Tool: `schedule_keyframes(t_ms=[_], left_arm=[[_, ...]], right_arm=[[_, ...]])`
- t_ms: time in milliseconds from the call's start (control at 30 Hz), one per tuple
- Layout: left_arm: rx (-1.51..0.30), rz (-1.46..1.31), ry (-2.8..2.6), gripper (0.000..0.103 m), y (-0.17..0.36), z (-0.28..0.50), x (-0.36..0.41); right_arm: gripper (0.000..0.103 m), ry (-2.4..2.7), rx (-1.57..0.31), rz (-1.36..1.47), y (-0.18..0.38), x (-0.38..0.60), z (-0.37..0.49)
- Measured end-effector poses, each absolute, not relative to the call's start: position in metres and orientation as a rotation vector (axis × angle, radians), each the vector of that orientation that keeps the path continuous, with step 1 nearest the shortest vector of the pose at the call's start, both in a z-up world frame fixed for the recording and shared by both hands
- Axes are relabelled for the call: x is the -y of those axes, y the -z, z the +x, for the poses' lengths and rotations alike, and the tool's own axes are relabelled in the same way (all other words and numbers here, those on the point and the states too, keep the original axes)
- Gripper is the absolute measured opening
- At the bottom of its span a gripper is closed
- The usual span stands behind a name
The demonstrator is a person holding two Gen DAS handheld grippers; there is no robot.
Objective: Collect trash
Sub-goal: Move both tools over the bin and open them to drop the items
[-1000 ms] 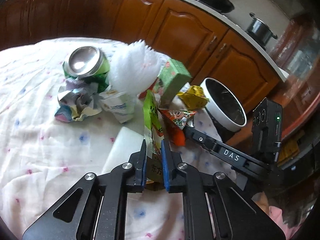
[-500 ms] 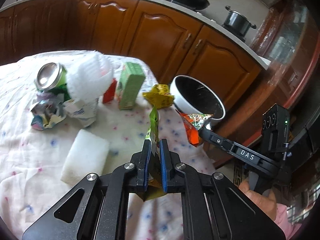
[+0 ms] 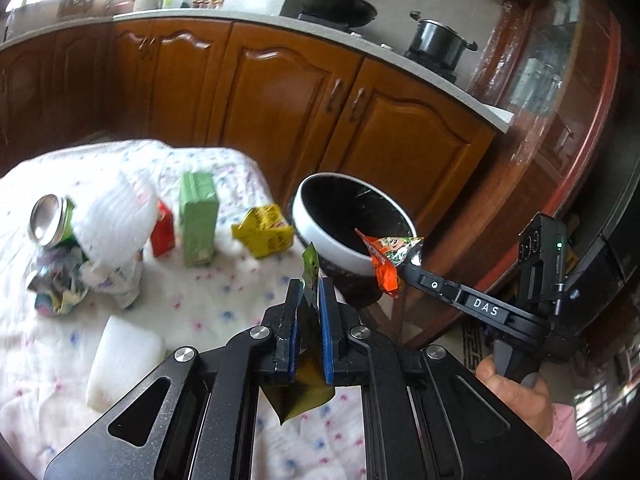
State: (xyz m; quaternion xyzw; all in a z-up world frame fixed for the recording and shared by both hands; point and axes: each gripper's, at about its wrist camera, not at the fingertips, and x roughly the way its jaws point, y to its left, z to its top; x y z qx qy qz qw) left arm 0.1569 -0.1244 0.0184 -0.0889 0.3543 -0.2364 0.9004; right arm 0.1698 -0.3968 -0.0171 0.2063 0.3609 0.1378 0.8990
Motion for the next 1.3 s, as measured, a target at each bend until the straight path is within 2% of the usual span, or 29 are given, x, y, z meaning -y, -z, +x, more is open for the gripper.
schedule_keyframes(t_ms=[767,1133,1300], left_arm=[[-0.681,-0.123,0.548,0.007,-0.038,0.230,0.205],[-0.720,-0.117,0.531,0.007,-0.024,0.264,0.232],[-0.739,-0.113,0.515,0.007,-0.017,0.271,0.239]], right_arm=[[0.003,-0.158,-0.786,0.314,0.010,0.456,0.234],[0.003,-0.146,-0.841,0.268,0.021,0.461,0.255],[0.008,-0.145,-0.867,0.242,0.026,0.460,0.267]])
